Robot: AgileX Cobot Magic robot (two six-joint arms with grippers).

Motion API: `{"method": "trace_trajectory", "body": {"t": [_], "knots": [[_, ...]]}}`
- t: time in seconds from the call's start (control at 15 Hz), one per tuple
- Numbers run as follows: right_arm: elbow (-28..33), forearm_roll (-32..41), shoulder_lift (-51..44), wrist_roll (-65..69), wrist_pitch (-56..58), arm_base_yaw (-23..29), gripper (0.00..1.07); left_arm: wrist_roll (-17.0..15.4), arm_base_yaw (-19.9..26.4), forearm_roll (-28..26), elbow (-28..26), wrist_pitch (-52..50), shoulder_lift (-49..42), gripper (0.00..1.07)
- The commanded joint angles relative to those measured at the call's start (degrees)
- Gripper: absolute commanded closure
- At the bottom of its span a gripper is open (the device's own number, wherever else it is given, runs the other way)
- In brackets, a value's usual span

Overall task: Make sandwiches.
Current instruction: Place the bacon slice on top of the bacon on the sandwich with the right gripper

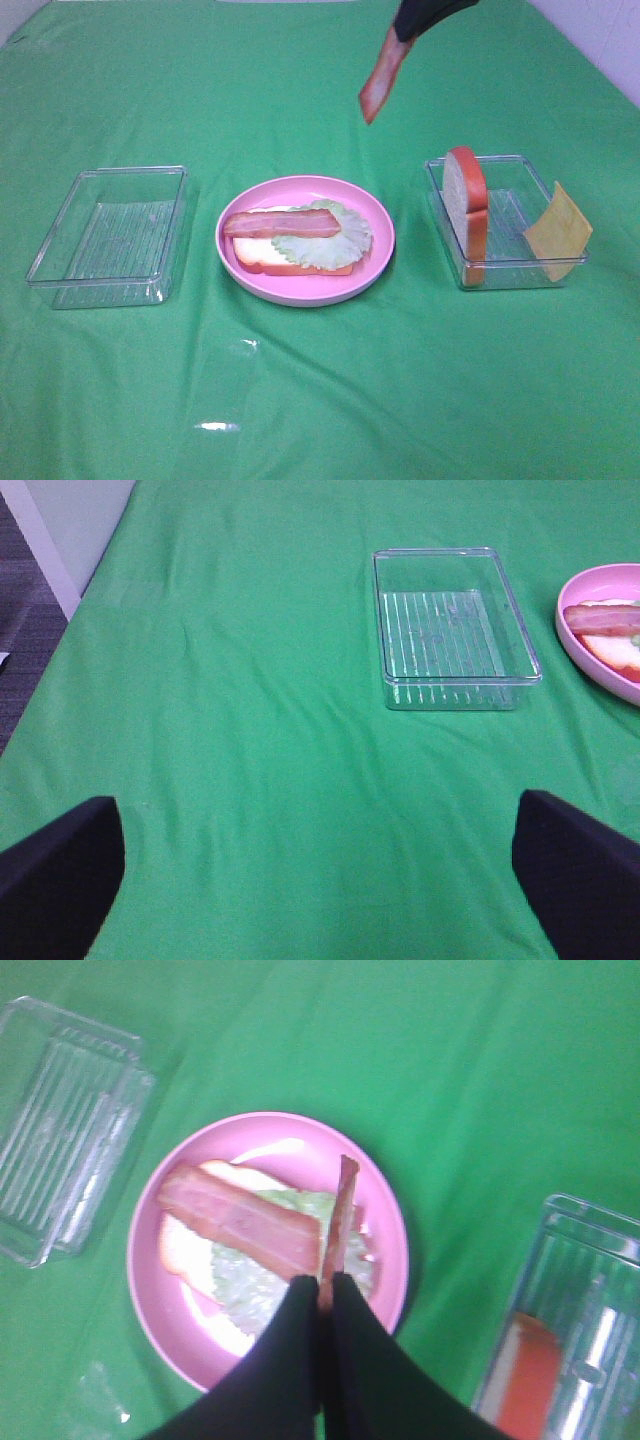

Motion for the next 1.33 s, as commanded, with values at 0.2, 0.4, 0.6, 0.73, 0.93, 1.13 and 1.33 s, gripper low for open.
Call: {"method": "trace_trajectory", "body": {"t": [0.2, 0.4, 0.6, 0.73, 0.93, 1.13, 1.33], "knots": [[-0.11, 0.46, 1.2, -1.15, -1.15, 8.71, 1.07, 0.11, 0.06, -0.17, 0.23, -0.29, -0.86, 0.09], [-0.11, 2.35, 5.9, -1.15, -1.03, 11.86, 1.07, 0.11, 0.06, -0.17, 0.23, -0.29, -0.86, 0.09], [-0.11, 6.65, 10.31, -4.18, -0.92, 12.32, 1.07, 0.11, 0.06, -0.17, 0.23, -0.29, -0.86, 0.09], [-0.11, 8.88, 12.55, -5.9, -1.2, 12.32, 1.07, 0.11, 0.06, -0.17, 0.23, -0.29, -0.86, 0.09], [-0.11, 6.65, 15.53, -6.47, -2.35, 12.26, 1.07, 0.11, 0.06, -0.17, 0.23, -0.29, -0.86, 0.09], [-0.11, -2.92, 17.48, -3.32, -4.47, 12.26, 1.07, 0.11, 0.06, -0.17, 0.23, -0.29, -0.86, 0.09], [-0.11, -16.1, 20.0, -0.17, -5.27, 12.26, 1.07, 0.11, 0.06, -0.17, 0.23, -0.29, -0.86, 0.09]]}}
